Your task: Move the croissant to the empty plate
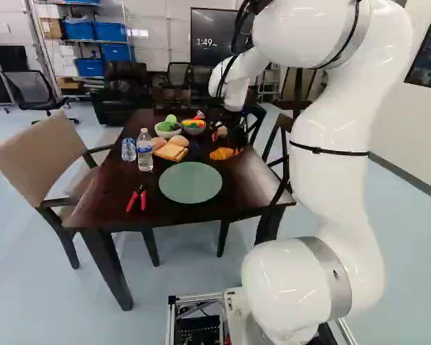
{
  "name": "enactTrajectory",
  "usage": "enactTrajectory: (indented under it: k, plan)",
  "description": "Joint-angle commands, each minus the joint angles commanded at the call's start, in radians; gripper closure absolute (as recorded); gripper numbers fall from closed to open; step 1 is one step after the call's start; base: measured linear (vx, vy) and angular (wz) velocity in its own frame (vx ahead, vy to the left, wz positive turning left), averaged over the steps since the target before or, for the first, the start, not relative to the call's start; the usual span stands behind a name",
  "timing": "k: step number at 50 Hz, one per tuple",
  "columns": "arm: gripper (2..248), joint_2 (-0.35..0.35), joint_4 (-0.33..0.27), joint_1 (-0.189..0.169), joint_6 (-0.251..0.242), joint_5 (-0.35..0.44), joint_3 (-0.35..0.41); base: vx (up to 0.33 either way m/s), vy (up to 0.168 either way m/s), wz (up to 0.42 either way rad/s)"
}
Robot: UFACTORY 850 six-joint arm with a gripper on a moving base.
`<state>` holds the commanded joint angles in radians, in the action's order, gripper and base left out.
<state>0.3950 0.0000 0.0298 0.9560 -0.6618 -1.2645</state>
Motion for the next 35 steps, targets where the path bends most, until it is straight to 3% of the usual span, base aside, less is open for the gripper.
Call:
enactTrajectory:
  k: [35]
  plan:
    - [3, 0.000, 0.000, 0.000, 0.368, 0.000, 0.000, 0.000, 0.000, 0.000]
